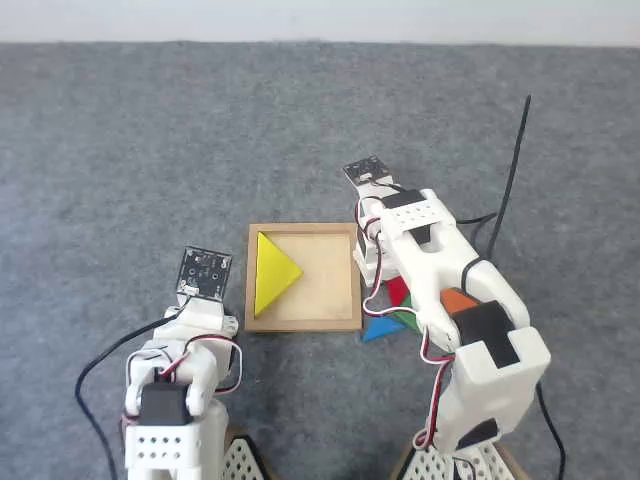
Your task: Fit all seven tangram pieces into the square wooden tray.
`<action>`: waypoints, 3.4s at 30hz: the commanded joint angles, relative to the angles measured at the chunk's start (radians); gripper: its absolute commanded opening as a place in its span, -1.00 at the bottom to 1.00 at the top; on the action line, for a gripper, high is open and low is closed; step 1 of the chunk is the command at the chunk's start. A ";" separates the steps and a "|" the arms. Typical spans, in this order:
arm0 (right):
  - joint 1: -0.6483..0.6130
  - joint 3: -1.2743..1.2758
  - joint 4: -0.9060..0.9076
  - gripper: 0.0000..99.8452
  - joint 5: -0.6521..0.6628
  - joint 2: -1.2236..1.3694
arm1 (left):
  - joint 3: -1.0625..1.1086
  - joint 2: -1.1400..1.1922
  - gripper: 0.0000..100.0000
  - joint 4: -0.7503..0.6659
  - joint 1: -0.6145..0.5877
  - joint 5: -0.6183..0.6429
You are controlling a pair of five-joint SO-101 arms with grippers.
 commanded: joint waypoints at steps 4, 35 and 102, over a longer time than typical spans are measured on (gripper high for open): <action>-0.005 0.008 0.018 -0.28 -0.018 0.002 | -0.012 -0.018 -0.97 0.005 -0.003 0.008; -0.004 0.023 -0.042 -0.26 0.163 -0.140 | -0.012 -0.018 -0.97 0.005 -0.003 0.008; 0.087 0.315 -0.054 -0.57 -0.054 -0.562 | -0.012 -0.018 -0.97 0.005 -0.003 0.008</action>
